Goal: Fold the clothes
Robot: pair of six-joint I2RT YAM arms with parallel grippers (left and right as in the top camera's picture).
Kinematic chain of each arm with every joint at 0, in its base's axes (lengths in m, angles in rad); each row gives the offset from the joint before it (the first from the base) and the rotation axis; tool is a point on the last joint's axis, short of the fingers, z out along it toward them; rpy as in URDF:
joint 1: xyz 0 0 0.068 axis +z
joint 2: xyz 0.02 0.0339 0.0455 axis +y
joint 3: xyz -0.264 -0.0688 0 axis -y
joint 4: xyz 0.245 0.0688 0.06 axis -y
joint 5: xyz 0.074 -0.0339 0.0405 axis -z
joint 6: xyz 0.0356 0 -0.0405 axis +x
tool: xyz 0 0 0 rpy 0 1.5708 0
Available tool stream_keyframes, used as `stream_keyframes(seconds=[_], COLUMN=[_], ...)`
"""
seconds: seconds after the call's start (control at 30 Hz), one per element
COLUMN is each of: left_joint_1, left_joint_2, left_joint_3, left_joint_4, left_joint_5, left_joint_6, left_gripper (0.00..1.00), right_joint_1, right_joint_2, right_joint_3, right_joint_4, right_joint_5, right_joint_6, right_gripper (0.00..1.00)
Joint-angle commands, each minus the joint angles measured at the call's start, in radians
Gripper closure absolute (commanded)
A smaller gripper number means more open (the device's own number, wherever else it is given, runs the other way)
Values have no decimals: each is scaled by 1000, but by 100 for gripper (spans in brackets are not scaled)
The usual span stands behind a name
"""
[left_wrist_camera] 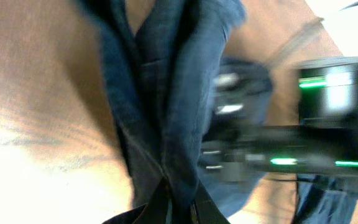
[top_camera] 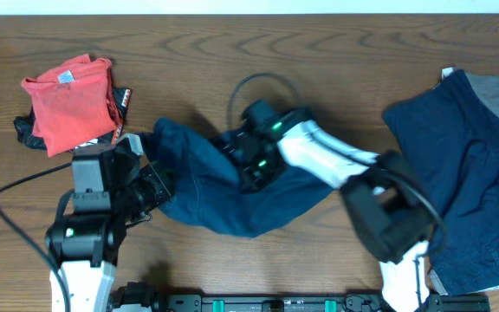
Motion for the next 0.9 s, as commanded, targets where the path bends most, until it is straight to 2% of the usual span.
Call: stream_keyframes(seconds=[0.0,0.1,0.2,0.33,0.5,0.6,0.73,0.87], left_joint_1=[-3,-3,-3,-3,-3,-15,-63,-135], left_joint_2=[-52,-66,-56,-22,43,77,127,159], left_joint_3=[66,74,74,74,74,74,74,74], left_joint_4=[19,17,-11,-27,-27,-22,19,111], left_joint_5=[18,18,18,18,18,18,18,18], left_joint_6=[-23,-23,-23,-23,-23,-31,-78,-135], left_gripper=[94,94,94,94,94,94,94,94], right_joint_1=[61,90,95,53,-79,-172,-296,-328], right_joint_2=[48,46,34,-29,-165,-200,-174,-135], right_joint_3=[-9,-4,36,107,156,156,124,48], right_joint_4=[135,291,311,180,5,-80,-190,-187], right_joint_5=[0,-1,0,127,334,354,350,288], right_joint_6=[72,125,132,121,108,51,11,-55], right_gripper=[71,70,60,48,40,41,51,52])
